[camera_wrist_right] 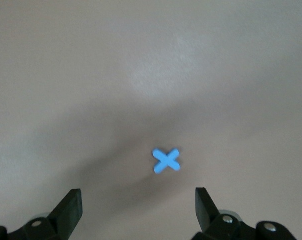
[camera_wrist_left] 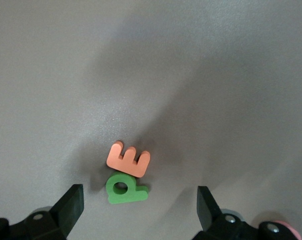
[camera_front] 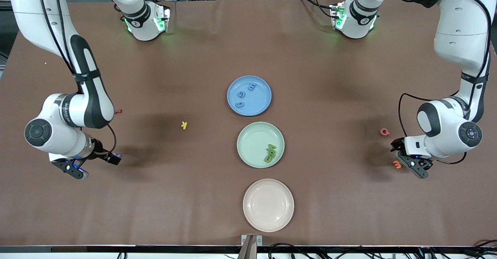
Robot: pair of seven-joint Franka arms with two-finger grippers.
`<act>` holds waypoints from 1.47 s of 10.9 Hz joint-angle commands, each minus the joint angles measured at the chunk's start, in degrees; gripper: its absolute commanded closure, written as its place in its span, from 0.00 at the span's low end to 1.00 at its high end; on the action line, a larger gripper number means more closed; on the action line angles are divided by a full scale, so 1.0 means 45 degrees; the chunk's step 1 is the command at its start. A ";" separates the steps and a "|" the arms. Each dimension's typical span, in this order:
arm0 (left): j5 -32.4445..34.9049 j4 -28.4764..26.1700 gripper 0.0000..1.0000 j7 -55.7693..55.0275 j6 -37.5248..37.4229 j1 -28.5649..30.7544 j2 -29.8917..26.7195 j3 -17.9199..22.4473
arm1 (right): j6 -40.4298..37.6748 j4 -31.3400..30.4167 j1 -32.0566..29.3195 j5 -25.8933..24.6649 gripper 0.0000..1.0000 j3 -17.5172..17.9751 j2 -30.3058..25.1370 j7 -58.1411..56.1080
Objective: Sort letters by color into matching plates
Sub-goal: 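Lower the right gripper toward the blue x while the left gripper reaches E, then grasp the blue x with the right gripper while the left gripper grasps P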
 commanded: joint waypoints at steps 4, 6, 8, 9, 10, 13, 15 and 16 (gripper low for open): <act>-0.0512 0.0521 0.01 0.0571 0.0139 0.0113 0.0490 0.0079 | 0.1535 -0.0238 -0.0397 0.0139 0.00 0.0226 0.0606 -0.0380; -0.0707 0.0581 0.07 0.0590 0.0139 0.0289 0.0589 0.0079 | 0.2078 -0.0743 -0.0630 0.0139 0.00 0.0226 0.0587 -0.1062; -0.0727 0.0581 0.17 0.0590 0.0139 0.0289 0.0589 0.0079 | 0.2570 -0.1039 -0.0768 0.0139 0.00 0.0226 0.0606 -0.1300; -0.0708 0.0581 0.22 0.0571 0.0139 0.0289 0.0589 0.0079 | 0.2571 -0.1059 -0.0768 0.0158 0.00 0.0245 0.0587 -0.1300; -0.0708 0.0581 0.28 0.0571 0.0139 0.0270 0.0589 0.0079 | 0.2590 -0.1117 -0.0768 0.0158 0.00 0.0245 0.0606 -0.1300; -0.0708 0.0581 0.31 0.0493 0.0139 0.0212 0.0628 0.0079 | 0.3370 -0.1488 -0.0768 0.0139 0.00 0.0245 0.0704 -0.1320; -0.0708 0.0581 0.32 0.0454 0.0139 0.0114 0.0648 0.0079 | 0.3623 -0.1605 -0.0768 0.0139 0.00 0.0265 0.0801 -0.1320; -0.0688 0.0581 0.32 0.0434 0.0139 0.0056 0.0686 0.0079 | 0.3780 -0.1645 -0.0768 0.0139 0.00 0.0265 0.0840 -0.1320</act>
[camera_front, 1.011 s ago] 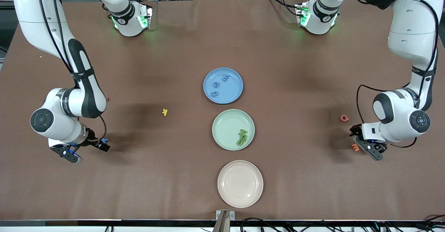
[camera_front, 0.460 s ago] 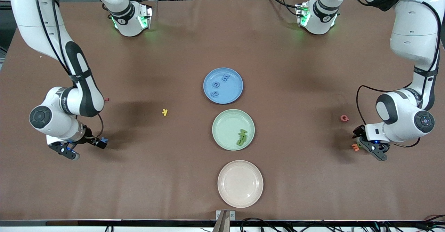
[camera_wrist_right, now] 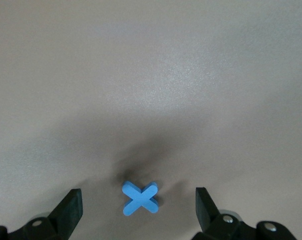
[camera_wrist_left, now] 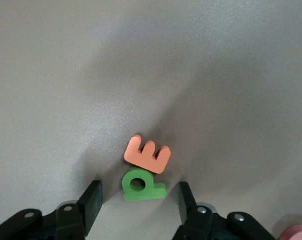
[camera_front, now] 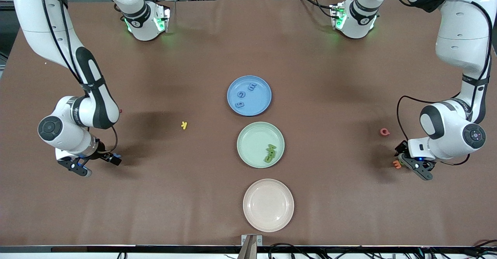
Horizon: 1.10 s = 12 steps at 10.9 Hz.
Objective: Sort letters by color into matching plates
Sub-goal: 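Grasp the blue x with the right gripper while the left gripper grasps P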
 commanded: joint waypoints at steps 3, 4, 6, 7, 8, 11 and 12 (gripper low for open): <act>-0.0453 0.0126 0.38 0.0383 0.0065 -0.0308 0.0285 0.0032 | 0.0729 -0.0201 -0.0204 0.0131 0.00 0.0194 0.0231 -0.0230; -0.0452 0.0126 0.43 0.0383 0.0084 -0.0289 0.0265 0.0032 | 0.0787 -0.0201 -0.0204 0.0131 0.00 0.0194 0.0270 -0.0230; -0.0472 0.0126 0.50 0.0383 0.0065 -0.0289 0.0285 0.0032 | 0.1040 -0.0201 -0.0185 0.0131 0.14 0.0213 0.0406 -0.0230; -0.0472 0.0126 0.58 0.0383 0.0084 -0.0289 0.0285 0.0032 | 0.1042 -0.0201 -0.0185 0.0131 0.30 0.0252 0.0407 -0.0230; -0.0491 0.0126 0.74 0.0383 0.0084 -0.0289 0.0265 0.0032 | 0.1042 -0.0279 -0.0185 0.0111 0.46 0.0272 0.0407 -0.0249; -0.0491 0.0126 1.00 0.0383 0.0084 -0.0289 0.0246 0.0032 | 0.1042 -0.0357 -0.0204 0.0131 0.70 0.0311 0.0407 -0.0249; -0.0453 0.0126 1.00 0.0383 0.0065 -0.0308 0.0207 0.0032 | 0.1042 -0.0357 -0.0185 0.0111 0.75 0.0311 0.0407 -0.0249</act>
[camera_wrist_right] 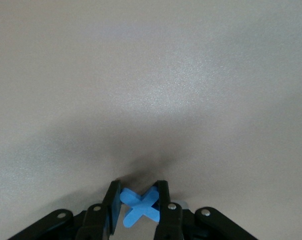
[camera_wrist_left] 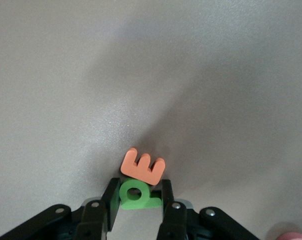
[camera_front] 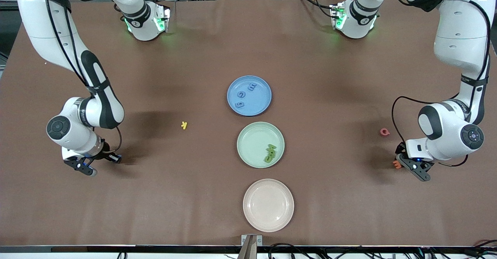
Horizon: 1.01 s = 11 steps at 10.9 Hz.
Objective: Sort letters by color into matching plates
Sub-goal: 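Grasp the blue x with the right gripper while the left gripper grasps P, then carry the x toward the blue plate while the left gripper carries P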
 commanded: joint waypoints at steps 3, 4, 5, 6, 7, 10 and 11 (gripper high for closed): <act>-0.0509 0.0034 1.00 0.0286 0.0128 -0.0283 0.0149 0.0052 | 0.0093 -0.0112 -0.0204 0.0109 0.79 0.0204 0.0009 -0.0462; -0.0490 0.0034 1.00 0.0111 0.0089 -0.0459 0.0052 0.0072 | -0.0043 -0.0073 -0.0185 0.0090 0.80 0.0204 -0.0069 -0.0986; -0.0490 0.0015 1.00 -0.0180 -0.0047 -0.0499 -0.0084 0.0072 | -0.0122 -0.0053 -0.0185 0.0089 0.80 0.0224 -0.0224 -0.1552; -0.0509 -0.0005 1.00 -0.0860 -0.0377 -0.0712 -0.0221 0.0072 | -0.0683 0.0063 -0.0185 0.0070 0.80 0.0224 -0.0419 -0.2041; -0.0471 0.0014 1.00 -0.1466 -0.0806 -0.0985 -0.0377 0.0227 | -0.1018 0.0277 -0.0166 0.0012 0.80 0.0321 -0.0518 -0.2704; -0.0431 0.0015 1.00 -0.2387 -0.1471 -0.1455 -0.0670 0.0443 | -0.1838 0.0922 -0.0127 -0.0048 0.80 0.0886 -0.0674 -0.3663; -0.0431 0.0034 1.00 -0.2777 -0.1803 -0.1611 -0.0845 0.0443 | -0.2015 0.1020 -0.0126 -0.0047 0.80 0.1178 -0.0772 -0.3745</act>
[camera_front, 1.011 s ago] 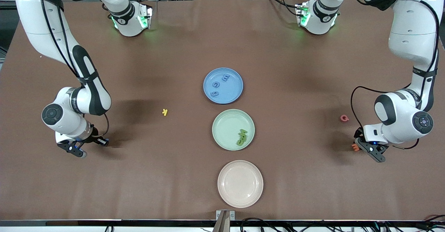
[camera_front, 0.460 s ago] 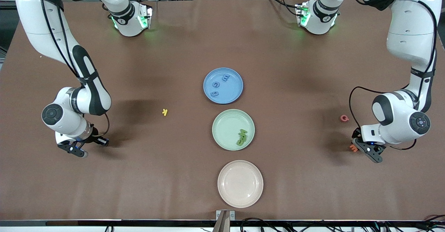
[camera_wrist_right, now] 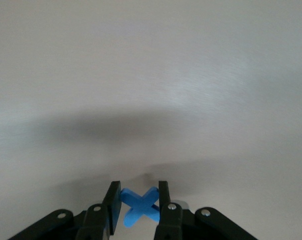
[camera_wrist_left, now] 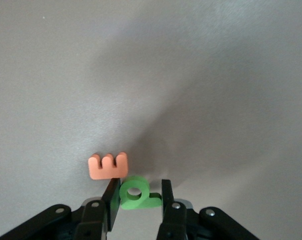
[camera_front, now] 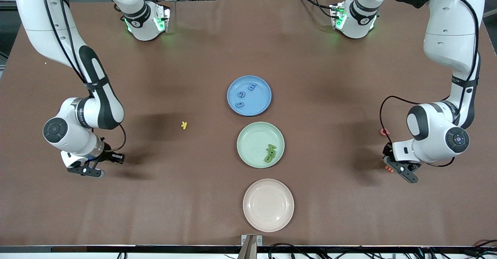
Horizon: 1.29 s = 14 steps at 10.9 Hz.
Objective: Sort letters by color into matching plates
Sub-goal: 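Carry the x toward the blue plate while the left gripper carries P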
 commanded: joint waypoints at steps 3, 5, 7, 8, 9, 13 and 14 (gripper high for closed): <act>-0.0381 -0.0066 1.00 -0.2410 -0.1301 -0.1179 -0.1066 0.0222 | -0.0630 0.0273 0.0731 -0.0025 0.84 0.1048 -0.0451 -0.0457; -0.0381 -0.0047 1.00 -0.4086 -0.1321 -0.2135 -0.1281 0.0261 | -0.1348 0.0254 0.1688 0.0053 0.84 0.1030 -0.0879 -0.0397; -0.0381 -0.0066 1.00 -0.6020 -0.1321 -0.3131 -0.1458 0.0378 | -0.1665 0.0234 0.2625 0.0092 0.83 0.1030 -0.1115 0.0127; -0.0381 -0.0028 1.00 -0.6977 -0.1321 -0.3445 -0.1458 0.0340 | -0.1782 0.0234 0.3249 0.0092 0.83 0.1010 -0.1154 0.0536; -0.0401 0.0031 1.00 -0.7934 -0.1321 -0.3758 -0.1458 0.0262 | -0.1879 0.0253 0.3777 0.0092 0.83 0.1010 -0.1194 0.0985; -0.0381 0.0594 1.00 -1.1703 -0.1224 -0.4404 -0.1051 -0.1004 | -0.2192 0.0234 0.5789 0.0073 0.83 0.1030 -0.1350 0.1554; -0.0381 0.1004 1.00 -1.2718 -0.1224 -0.4811 -0.0836 -0.1105 | -0.2251 0.0215 0.6316 0.0072 0.83 0.1010 -0.1350 0.1730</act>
